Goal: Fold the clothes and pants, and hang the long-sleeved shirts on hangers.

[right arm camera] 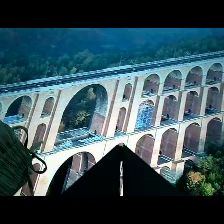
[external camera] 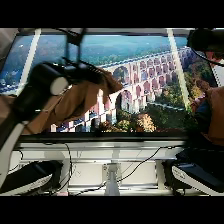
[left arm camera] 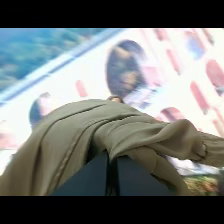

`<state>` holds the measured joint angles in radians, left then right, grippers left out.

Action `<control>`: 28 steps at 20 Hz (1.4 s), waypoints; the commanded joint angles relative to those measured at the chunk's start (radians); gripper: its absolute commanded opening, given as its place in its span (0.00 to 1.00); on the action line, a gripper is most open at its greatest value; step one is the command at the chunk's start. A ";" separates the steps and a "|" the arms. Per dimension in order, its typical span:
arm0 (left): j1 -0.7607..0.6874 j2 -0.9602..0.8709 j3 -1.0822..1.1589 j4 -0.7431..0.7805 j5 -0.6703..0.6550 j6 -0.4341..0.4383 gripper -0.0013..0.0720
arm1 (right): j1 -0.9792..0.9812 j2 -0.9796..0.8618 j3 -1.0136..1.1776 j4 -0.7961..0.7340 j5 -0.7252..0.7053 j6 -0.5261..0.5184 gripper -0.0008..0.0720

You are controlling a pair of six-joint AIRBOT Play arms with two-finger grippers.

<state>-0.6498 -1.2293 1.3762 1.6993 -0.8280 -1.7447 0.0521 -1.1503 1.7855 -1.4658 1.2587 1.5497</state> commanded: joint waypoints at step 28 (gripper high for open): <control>-0.041 -0.013 0.000 0.148 0.273 -0.156 0.86 | -0.208 -0.007 -0.800 -0.103 -0.023 -0.003 0.40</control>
<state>-0.7609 -1.3499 1.3766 1.8217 -0.5220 -1.8999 -0.1555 -1.1568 1.0958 -1.5734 1.2613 1.4925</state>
